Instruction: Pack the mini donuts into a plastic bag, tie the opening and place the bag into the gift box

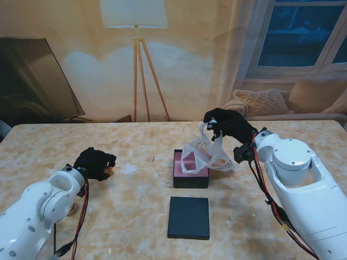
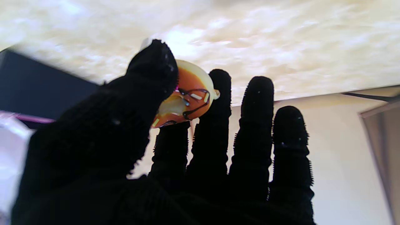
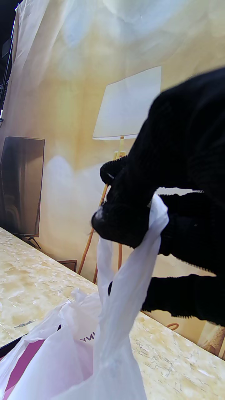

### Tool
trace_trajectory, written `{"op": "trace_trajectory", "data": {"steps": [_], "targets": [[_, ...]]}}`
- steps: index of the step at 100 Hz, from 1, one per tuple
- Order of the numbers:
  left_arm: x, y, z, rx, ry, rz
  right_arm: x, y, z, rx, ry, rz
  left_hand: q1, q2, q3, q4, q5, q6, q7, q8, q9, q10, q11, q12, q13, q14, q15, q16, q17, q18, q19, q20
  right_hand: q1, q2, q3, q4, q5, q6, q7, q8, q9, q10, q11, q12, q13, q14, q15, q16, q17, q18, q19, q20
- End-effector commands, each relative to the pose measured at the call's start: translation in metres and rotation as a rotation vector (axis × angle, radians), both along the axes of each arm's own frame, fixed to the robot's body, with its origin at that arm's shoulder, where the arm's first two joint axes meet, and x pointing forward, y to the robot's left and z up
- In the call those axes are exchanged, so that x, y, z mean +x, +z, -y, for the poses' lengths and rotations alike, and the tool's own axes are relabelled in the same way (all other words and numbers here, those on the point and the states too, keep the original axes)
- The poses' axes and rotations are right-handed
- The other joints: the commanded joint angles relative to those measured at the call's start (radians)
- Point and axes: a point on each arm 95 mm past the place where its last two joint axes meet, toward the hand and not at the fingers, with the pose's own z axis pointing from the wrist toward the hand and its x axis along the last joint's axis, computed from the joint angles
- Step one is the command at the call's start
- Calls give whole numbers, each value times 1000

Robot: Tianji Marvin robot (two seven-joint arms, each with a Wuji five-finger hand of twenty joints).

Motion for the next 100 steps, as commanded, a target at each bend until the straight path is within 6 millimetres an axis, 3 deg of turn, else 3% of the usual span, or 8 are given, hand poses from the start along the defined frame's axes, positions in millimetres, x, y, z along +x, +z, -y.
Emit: {"op": "trace_trajectory", "data": {"steps": [1,36,62,100], "targets": [[10,20,22,-14,-56,35,-3,-3,-4,6,18,-7,44,34,43,45,63,-5,60,22,53,13,13,22,25,24,26,24,2,31,20,30,61,47,58,16,9,-14,-8,8,36,-82,67,23,16,-54,10,18,-2,-18,12,14],[47,50,103,-205,-199,-118,-3,-3,-3,6,18,-4,43,44,35,44,57,-7,37,39,35,9,5,21,-3,25,22,30,-2,7,56,51,62,48,55,15,7,-15,-8,8,35,-84,65,21,14,-55,9,17,-1,-17,12,13],[64,64,158,-276,-250,-192,-3,-2,-2,6,18,-4,43,48,26,43,61,-14,27,42,31,6,6,19,-9,25,27,33,12,-16,93,72,62,48,54,16,6,-14,-8,8,34,-83,64,18,13,-55,6,16,-2,-18,11,11],[81,75,208,-382,-240,-323,-4,-3,-1,6,17,-3,56,54,11,46,58,-10,21,45,17,12,11,20,-30,32,32,35,-11,-17,88,75,62,50,51,16,5,-14,-9,8,34,-83,64,13,12,-55,3,15,-2,-19,11,9]]}}
